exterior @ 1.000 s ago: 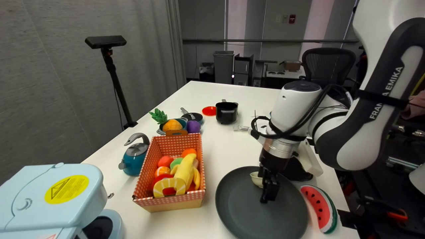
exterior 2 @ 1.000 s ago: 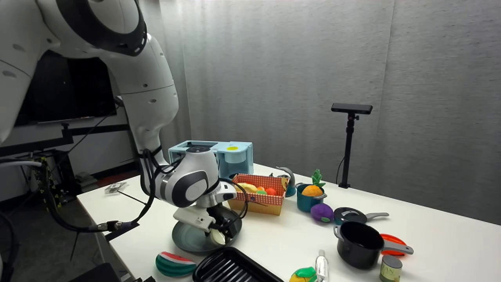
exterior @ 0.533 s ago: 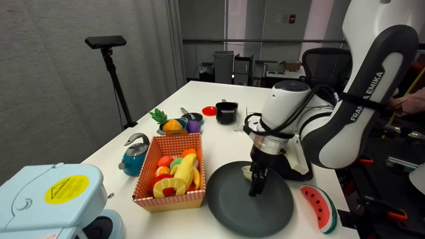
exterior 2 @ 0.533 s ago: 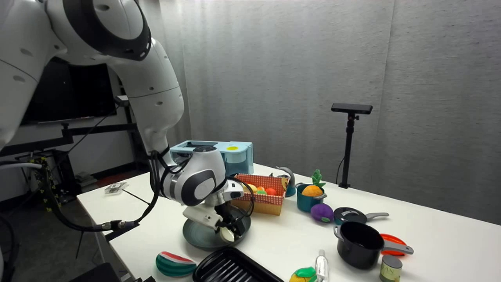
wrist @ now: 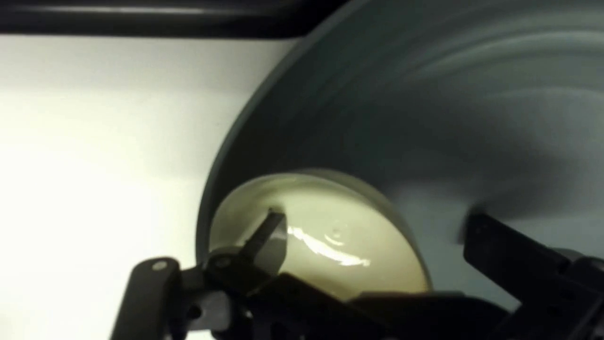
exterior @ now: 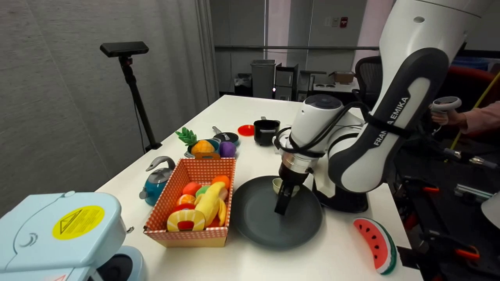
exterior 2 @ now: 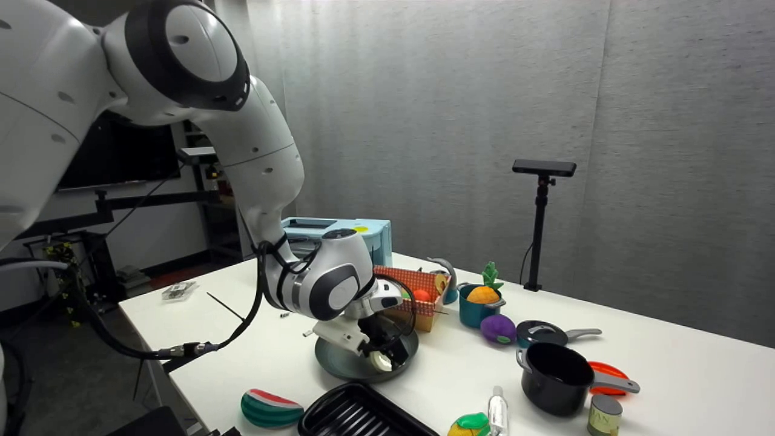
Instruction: Move the grey plate to the middle of the basket and the black tray
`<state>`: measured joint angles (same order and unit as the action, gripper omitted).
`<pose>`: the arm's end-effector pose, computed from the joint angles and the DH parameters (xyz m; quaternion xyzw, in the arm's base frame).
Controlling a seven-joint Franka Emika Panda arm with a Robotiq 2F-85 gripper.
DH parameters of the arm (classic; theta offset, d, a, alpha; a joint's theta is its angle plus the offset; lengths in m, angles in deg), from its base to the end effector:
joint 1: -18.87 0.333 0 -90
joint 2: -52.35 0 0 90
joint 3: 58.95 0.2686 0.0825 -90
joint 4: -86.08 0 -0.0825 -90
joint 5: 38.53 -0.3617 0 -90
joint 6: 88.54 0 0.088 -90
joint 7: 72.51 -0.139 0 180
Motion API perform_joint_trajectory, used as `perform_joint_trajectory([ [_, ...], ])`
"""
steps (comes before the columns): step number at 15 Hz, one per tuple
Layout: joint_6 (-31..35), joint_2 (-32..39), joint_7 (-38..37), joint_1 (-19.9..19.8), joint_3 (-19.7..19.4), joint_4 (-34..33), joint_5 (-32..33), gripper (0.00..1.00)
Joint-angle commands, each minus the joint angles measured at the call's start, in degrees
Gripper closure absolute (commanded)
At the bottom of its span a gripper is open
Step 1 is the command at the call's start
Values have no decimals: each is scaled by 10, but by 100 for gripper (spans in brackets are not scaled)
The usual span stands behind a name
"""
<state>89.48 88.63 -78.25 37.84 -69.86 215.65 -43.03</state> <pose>0.5099 0.0532 0.0597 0.9924 0.0055 0.1181 0.0341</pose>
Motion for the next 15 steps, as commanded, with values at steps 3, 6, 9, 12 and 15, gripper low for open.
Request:
perform_joint_trajectory([
  [3, -14, 75, -61, 33, -52, -67, 2, 0],
  [6, -26, 88, -91, 46, -77, -88, -5, 0],
  [9, -37, 96, -121, 43, -82, -107, -14, 0],
  [12, -44, 106, -158, 50, -92, -121, -18, 0],
  [15, -29, 116, -188, 50, -94, -132, -25, 0],
])
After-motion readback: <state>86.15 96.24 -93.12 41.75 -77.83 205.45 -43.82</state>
